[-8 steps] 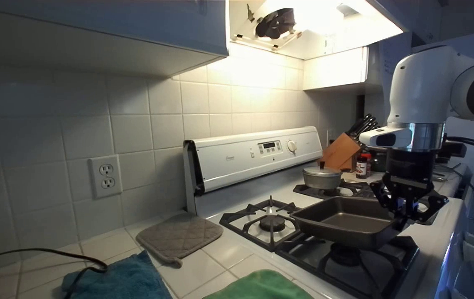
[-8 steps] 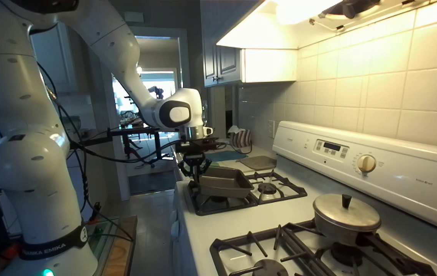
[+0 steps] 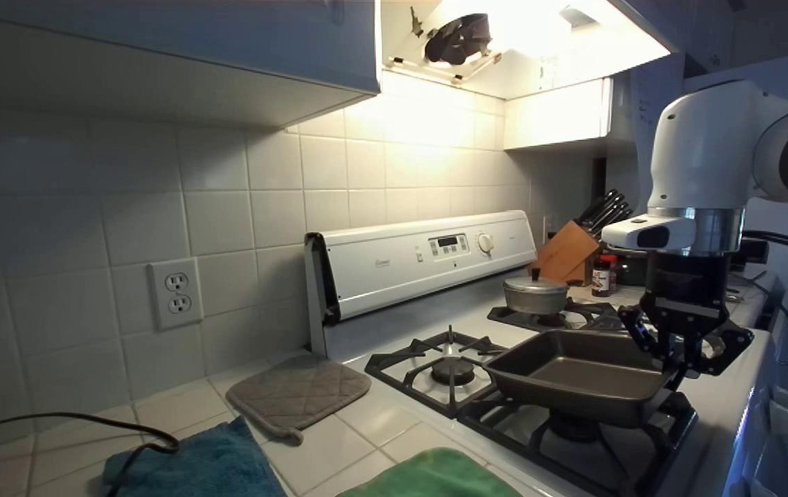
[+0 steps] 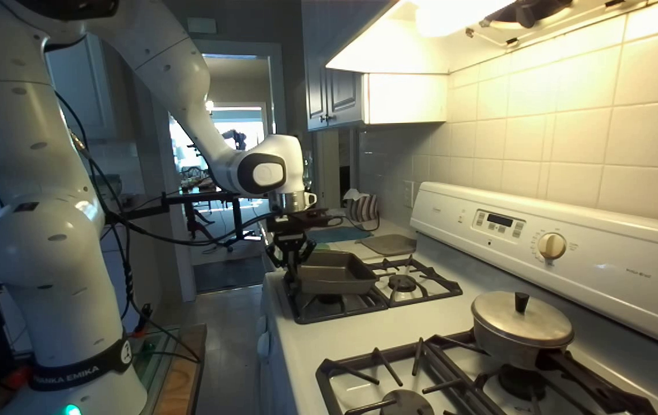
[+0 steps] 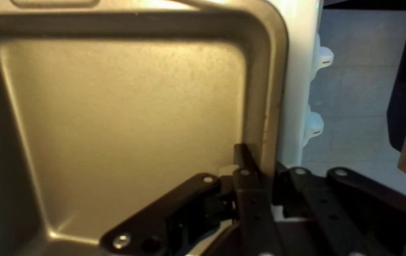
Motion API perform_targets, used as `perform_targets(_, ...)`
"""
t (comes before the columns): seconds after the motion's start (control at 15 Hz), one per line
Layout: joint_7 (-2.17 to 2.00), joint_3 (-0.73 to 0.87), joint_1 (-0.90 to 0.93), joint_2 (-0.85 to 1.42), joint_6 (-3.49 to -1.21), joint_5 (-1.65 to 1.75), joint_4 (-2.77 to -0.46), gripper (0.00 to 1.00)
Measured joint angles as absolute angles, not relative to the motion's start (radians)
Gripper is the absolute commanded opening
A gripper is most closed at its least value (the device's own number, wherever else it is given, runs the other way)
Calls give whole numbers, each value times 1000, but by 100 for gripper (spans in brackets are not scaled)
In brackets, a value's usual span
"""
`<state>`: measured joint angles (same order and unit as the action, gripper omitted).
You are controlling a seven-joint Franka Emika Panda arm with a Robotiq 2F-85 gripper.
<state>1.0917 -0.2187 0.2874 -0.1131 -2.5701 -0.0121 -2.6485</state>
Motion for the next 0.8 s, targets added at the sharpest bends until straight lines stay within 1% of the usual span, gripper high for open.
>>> perform_targets(0.8, 1129, -211, 287, -110, -2567, -12, -2668, 2)
